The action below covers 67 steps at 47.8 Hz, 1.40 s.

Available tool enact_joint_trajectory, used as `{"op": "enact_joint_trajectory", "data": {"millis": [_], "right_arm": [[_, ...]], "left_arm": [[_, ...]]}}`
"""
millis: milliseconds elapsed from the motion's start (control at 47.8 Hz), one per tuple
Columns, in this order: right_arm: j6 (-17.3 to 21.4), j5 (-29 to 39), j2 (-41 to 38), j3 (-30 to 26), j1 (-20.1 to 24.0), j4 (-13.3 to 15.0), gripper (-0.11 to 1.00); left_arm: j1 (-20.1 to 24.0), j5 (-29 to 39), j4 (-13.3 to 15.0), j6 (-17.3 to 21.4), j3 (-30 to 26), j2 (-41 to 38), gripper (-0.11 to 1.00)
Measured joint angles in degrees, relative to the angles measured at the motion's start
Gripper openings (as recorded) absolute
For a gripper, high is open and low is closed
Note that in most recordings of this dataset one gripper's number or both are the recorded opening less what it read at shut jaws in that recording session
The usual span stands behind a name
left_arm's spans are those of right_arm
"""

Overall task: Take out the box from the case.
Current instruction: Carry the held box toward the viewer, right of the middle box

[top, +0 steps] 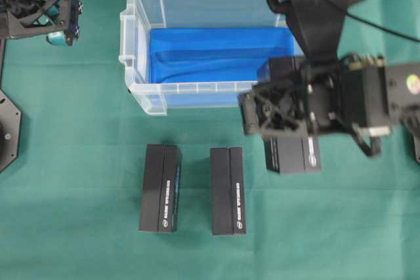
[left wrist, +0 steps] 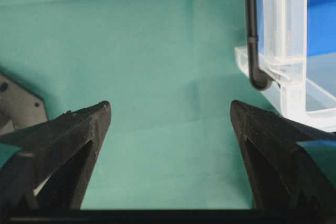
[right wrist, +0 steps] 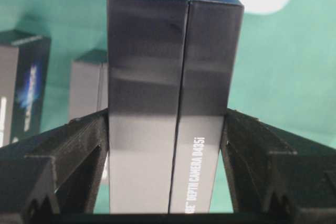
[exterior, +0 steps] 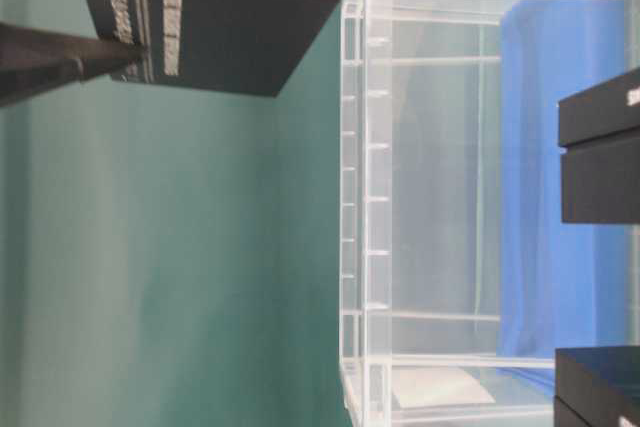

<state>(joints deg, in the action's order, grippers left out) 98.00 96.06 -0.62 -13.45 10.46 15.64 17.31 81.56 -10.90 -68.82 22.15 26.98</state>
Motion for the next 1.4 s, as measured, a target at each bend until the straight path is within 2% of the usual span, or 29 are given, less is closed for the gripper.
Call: {"op": "enact_joint_trajectory", "data": {"millis": [377,523,983,1109,1402], "right_arm": [[10.8,1.3,0.0,0.0,8.8,-0.1,0.67],[13.3,1.4,-0.1,-0.4,11.2,-0.6,0.67],[13.9,2.0,-0.8,-0.2,11.8,-1.4,0.67],[13.8,1.0,-0.8,2.1,11.6,-1.8,0.67],[14.0,-6.9,-0.8,9.7,10.0,-3.2,0.67]], "left_arm": [[0.0,0.0,0.0,0.0,0.3,-0.1,0.95],[0.0,0.0,-0.1,0.0,0.5,-0.1,0.95],[0.0,0.0,-0.1,0.0,0.6,-0.1,0.95],[0.0,0.0,-0.1,0.0,0.7,-0.1,0.95],[0.0,0.0,0.0,0.0,0.9,-0.1,0.95]]}}
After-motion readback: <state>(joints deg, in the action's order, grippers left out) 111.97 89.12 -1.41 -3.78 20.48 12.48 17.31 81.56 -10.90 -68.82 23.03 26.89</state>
